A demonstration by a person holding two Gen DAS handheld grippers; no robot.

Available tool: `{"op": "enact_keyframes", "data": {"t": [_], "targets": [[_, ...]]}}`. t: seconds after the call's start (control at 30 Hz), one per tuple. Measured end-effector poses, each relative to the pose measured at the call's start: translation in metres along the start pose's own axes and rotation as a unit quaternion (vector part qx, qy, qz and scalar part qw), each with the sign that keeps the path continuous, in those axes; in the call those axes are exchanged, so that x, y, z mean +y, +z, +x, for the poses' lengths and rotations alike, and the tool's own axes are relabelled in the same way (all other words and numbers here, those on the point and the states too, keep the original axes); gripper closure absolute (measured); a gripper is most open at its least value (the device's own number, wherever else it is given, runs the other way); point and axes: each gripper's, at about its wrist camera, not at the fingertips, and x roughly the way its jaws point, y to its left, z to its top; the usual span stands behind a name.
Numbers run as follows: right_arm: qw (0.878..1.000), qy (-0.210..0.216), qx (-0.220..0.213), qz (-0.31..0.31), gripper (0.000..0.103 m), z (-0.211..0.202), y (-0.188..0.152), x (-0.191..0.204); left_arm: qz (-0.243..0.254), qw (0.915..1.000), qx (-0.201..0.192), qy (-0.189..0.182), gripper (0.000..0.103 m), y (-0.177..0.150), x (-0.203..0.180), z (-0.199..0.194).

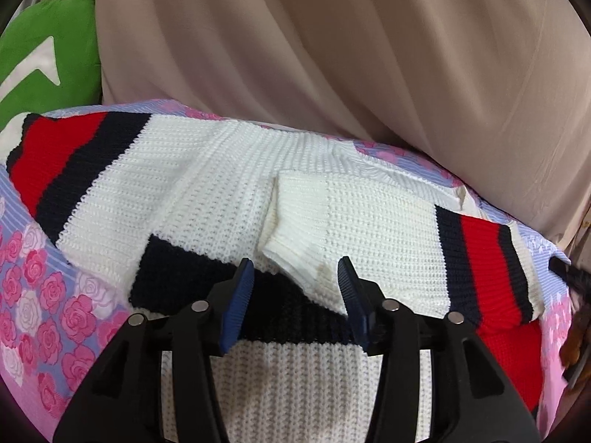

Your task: Fold small clothes

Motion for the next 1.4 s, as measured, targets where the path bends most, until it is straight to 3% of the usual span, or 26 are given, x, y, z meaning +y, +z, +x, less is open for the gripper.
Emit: {"op": "enact_keyframes", "data": {"t": [0.07, 0.13, 0.17, 0.2, 0.27, 0.3, 0.37, 0.4, 0.47, 0.57, 0.63, 0.67, 0.73, 0.8, 0.93, 0.97, 1.03, 1.1, 1.17, 1.27, 1.4], "targets": [[0.999, 0.013, 0.031, -0.008, 0.038, 0.0, -0.016, 0.001, 0.007, 0.9999, 0.008, 0.007, 0.057, -0.001, -0.007, 0.005], [0.999, -0.001, 0.049, -0.011, 0.038, -0.002, -0.031, -0.002, 0.02, 0.9994, 0.023, 0.018, 0.058, -0.001, -0.013, 0.016], [0.998, -0.005, 0.056, -0.014, 0.044, 0.004, -0.036, 0.001, 0.025, 0.9989, 0.031, 0.026, 0.059, -0.001, -0.015, 0.022], [0.998, 0.011, 0.059, -0.01, 0.071, 0.004, -0.037, 0.0, 0.03, 0.9985, 0.03, 0.034, 0.066, -0.002, -0.018, 0.023], [0.999, 0.022, 0.042, -0.002, 0.081, -0.009, -0.038, -0.005, 0.041, 0.998, 0.026, 0.041, 0.091, -0.002, -0.021, 0.018], [0.999, 0.025, 0.033, -0.002, 0.083, -0.014, -0.039, -0.01, 0.047, 0.9974, 0.027, 0.047, 0.092, -0.003, -0.021, 0.018], [0.999, 0.014, 0.047, 0.003, 0.084, -0.01, -0.049, -0.026, 0.059, 0.9963, 0.029, 0.055, 0.092, -0.007, -0.019, 0.019], [0.999, 0.028, 0.041, 0.013, 0.086, -0.014, -0.052, -0.037, 0.061, 0.9964, 0.029, 0.052, 0.092, -0.008, -0.019, 0.018], [0.998, 0.026, 0.057, 0.012, 0.086, -0.016, -0.046, -0.039, 0.062, 0.9962, 0.031, 0.054, 0.091, -0.008, -0.019, 0.017], [0.999, 0.001, 0.039, -0.007, 0.081, -0.036, -0.036, -0.028, 0.067, 0.9955, 0.024, 0.062, 0.09, -0.009, -0.021, 0.006], [1.0, 0.004, 0.005, -0.027, 0.076, -0.058, -0.023, -0.016, 0.052, 0.9977, 0.009, 0.043, 0.081, -0.003, -0.016, -0.009], [0.999, 0.011, -0.001, -0.033, 0.074, -0.058, -0.019, -0.011, 0.044, 0.9985, 0.004, 0.034, 0.07, 0.0, -0.016, -0.015], [0.998, 0.04, -0.01, -0.039, 0.061, -0.056, 0.006, 0.002, 0.033, 0.999, -0.004, 0.028, 0.066, 0.011, -0.02, -0.021], [0.998, 0.06, -0.001, -0.032, 0.052, -0.028, 0.027, 0.032, 0.04, 0.9986, 0.007, 0.035, 0.064, 0.018, -0.03, -0.012], [0.992, 0.095, 0.078, 0.028, 0.049, 0.038, 0.06, 0.043, 0.026, 0.9968, 0.07, 0.029, 0.064, 0.014, -0.031, 0.026], [0.991, 0.087, 0.096, 0.039, 0.051, 0.055, 0.063, 0.045, 0.022, 0.9971, 0.066, 0.031, 0.065, 0.012, -0.03, 0.03], [0.99, 0.056, 0.121, 0.053, 0.07, 0.086, 0.068, 0.041, 0.048, 0.9968, 0.048, 0.043, 0.065, 0.009, -0.035, 0.029], [0.994, 0.029, 0.094, 0.052, 0.092, 0.095, 0.079, 0.036, 0.061, 0.9963, 0.036, 0.05, 0.065, 0.005, -0.037, 0.03], [0.994, 0.002, 0.082, 0.065, 0.103, 0.107, 0.08, 0.019, 0.076, 0.9951, 0.026, 0.057, 0.064, 0.001, -0.04, 0.03], [0.993, 0.016, 0.076, 0.091, 0.103, 0.098, 0.082, 0.006, 0.071, 0.9958, 0.025, 0.052, 0.065, 0.004, -0.039, 0.032], [0.998, 0.044, 0.009, 0.049, 0.09, 0.014, 0.068, 0.001, 0.063, 0.9969, 0.023, 0.041, 0.065, 0.005, -0.032, 0.028]]}}
